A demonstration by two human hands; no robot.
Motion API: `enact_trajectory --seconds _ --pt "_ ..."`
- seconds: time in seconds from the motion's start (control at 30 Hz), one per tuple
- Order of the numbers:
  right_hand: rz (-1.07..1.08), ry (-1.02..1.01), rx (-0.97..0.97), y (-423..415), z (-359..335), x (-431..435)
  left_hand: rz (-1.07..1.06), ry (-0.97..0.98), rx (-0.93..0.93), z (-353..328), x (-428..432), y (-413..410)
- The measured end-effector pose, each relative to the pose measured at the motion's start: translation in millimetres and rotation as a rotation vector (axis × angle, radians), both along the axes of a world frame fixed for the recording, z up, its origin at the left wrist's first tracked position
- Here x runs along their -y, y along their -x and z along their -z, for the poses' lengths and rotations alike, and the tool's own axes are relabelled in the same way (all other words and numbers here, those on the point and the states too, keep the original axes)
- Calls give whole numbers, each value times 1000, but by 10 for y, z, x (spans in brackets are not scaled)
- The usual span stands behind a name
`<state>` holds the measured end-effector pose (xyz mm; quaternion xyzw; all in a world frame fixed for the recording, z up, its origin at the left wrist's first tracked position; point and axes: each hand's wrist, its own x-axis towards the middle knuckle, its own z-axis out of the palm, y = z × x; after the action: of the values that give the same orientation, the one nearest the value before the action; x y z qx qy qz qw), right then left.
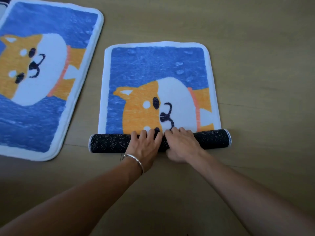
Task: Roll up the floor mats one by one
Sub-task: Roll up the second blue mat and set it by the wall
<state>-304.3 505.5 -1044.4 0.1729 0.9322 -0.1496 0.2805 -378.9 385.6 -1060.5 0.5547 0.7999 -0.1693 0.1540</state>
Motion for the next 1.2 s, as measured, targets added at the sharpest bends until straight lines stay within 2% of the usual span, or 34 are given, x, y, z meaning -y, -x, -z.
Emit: enact_trajectory --seconds 0.23,0.33,0.43,0.5,0.6,0.73,0.8,0.87,1.0,1.1,1.2 --pt "-63 -167 -174 -209 152 152 -162 94 250 -56 -169 126" --pt "-56 -165 -149 -164 131 174 -174 102 206 -90 -142 52" --pt "-34 -63 -51 -40 97 94 -111 27 50 -66 -58 -54" --pt "-21 34 44 61 58 15 -89 5 15 -59 -55 -41" --pt "-49 93 111 84 11 0 -127 64 109 -43 -123 44" --pt "-117 -98 -138 -125 97 108 -181 138 252 -52 -207 163" --pt "-125 -184 -195 -175 116 154 -185 146 280 -88 -229 190" --pt "-81 -169 -188 -151 106 175 -157 114 244 -96 -198 163" --pt "-15 -4 -31 23 64 67 -68 1 113 -10 -101 91" --pt "-40 55 32 78 25 3 -133 55 185 -27 -165 142" --pt "-85 -45 -74 -37 30 72 -158 137 314 -29 -226 198"
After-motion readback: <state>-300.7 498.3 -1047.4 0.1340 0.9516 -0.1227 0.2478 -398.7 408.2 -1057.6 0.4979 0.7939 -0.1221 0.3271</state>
